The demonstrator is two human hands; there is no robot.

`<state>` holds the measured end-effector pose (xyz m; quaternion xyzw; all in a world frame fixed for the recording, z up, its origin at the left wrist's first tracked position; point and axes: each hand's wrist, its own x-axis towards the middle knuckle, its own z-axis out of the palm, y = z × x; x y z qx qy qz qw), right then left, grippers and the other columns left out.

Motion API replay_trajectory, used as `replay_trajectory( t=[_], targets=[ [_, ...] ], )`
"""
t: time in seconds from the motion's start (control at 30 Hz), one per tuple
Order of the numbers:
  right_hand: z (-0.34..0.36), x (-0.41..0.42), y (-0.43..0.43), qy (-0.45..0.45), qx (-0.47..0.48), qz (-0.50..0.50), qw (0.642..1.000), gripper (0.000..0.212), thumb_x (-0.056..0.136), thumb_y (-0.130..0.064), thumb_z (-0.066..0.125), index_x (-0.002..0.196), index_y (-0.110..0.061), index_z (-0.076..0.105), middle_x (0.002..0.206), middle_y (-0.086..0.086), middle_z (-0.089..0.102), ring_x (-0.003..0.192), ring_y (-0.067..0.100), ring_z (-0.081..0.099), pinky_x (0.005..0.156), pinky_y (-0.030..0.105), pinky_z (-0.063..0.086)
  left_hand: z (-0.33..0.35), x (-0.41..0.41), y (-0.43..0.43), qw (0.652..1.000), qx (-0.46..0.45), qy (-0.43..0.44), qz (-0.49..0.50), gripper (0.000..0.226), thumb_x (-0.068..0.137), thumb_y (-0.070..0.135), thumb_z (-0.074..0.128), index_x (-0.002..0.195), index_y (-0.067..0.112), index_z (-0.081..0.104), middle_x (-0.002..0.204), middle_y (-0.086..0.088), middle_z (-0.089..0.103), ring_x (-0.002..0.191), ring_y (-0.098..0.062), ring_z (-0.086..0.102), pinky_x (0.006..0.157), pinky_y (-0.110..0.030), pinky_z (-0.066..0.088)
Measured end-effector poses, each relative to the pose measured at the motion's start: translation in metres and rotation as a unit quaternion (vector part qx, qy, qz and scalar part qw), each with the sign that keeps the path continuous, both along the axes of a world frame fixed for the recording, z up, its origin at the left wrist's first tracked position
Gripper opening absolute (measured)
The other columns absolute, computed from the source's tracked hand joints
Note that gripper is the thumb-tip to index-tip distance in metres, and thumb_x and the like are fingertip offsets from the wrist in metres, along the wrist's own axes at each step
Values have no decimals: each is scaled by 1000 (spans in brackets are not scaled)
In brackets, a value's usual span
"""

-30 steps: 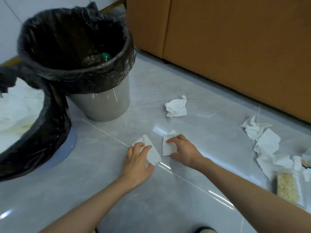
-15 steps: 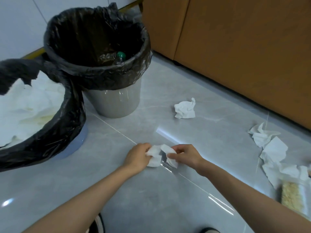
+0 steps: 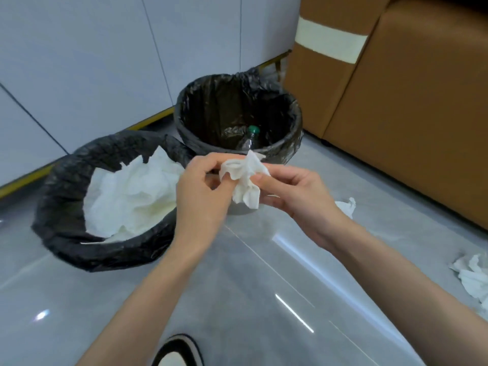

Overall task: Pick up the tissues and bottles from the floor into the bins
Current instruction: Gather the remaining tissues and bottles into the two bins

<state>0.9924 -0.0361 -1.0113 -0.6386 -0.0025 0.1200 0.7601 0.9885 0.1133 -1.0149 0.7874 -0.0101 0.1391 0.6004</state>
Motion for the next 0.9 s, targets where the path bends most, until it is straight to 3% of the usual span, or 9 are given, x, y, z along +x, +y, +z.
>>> replay_trajectory(
  t=[0.13, 0.27, 0.37, 0.47, 0.53, 0.63, 0.73, 0.8, 0.9],
  targets=[
    [24, 16, 50, -65, -20, 42, 997, 25, 90, -5, 61, 114, -4, 69, 102, 15, 72, 97, 31, 68, 83, 33, 58, 23, 1, 47, 987, 95, -68, 112, 31, 85, 9, 62, 94, 38, 69, 101, 5, 60, 91, -3, 57, 73, -7, 44],
    [24, 42, 94, -145, -144, 54, 977, 24, 87, -9, 65, 106, -19, 74, 88, -1, 75, 77, 12, 71, 77, 29, 59, 17, 8, 93, 962, 197, -53, 181, 30, 85, 5, 61, 100, 30, 71, 100, 8, 49, 81, -4, 46, 69, -3, 38],
    [10, 57, 122, -253, -359, 72, 895, 26, 87, -17, 64, 110, -26, 73, 100, -7, 72, 72, 2, 66, 69, 16, 53, 2, 13, 126, 939, 291, -1, 184, 35, 85, -8, 51, 103, 15, 71, 105, 7, 50, 87, 0, 44, 73, -3, 34],
    [-5, 70, 139, -301, -512, 104, 798, 29, 89, -14, 58, 112, -25, 71, 115, 0, 67, 96, 18, 65, 88, 30, 51, -17, 16, 147, 910, 379, 70, 151, 42, 86, -10, 42, 115, 9, 67, 122, -5, 60, 108, -22, 55, 89, -24, 41],
    [-16, 78, 145, -294, -579, 136, 748, 33, 91, -8, 53, 114, -23, 70, 117, 2, 67, 102, 24, 63, 89, 36, 52, -25, 17, 151, 901, 395, 132, 116, 41, 91, -4, 39, 123, 9, 62, 126, -11, 60, 113, -28, 55, 93, -31, 40],
    [-30, 84, 157, -280, -636, 201, 691, 35, 92, -6, 51, 120, -21, 66, 115, 7, 65, 101, 29, 62, 84, 35, 53, -40, 21, 157, 871, 442, 211, 31, 43, 93, -2, 39, 132, 9, 54, 135, -9, 53, 122, -27, 49, 99, -32, 38],
    [-44, 81, 166, -278, -664, 283, 634, 28, 93, -7, 48, 111, -16, 67, 108, 9, 65, 94, 29, 61, 75, 31, 50, -57, 27, 164, 814, 497, 298, -48, 41, 94, 4, 39, 134, 10, 45, 136, -9, 50, 120, -29, 51, 98, -40, 44],
    [-49, 81, 168, -255, -669, 324, 618, 29, 92, -8, 45, 110, -14, 66, 107, 7, 66, 97, 27, 60, 90, 35, 49, -63, 30, 166, 786, 496, 356, -99, 36, 96, 22, 33, 128, 9, 45, 136, -7, 46, 119, -27, 46, 98, -44, 42],
    [-46, 80, 170, -238, -673, 363, 598, 31, 93, -10, 40, 111, -14, 65, 110, 5, 64, 107, 25, 55, 110, 35, 31, -67, 35, 166, 764, 501, 384, -137, 48, 87, 45, 23, 106, 10, 50, 138, -10, 42, 120, -30, 40, 103, -45, 36]
  ],
)
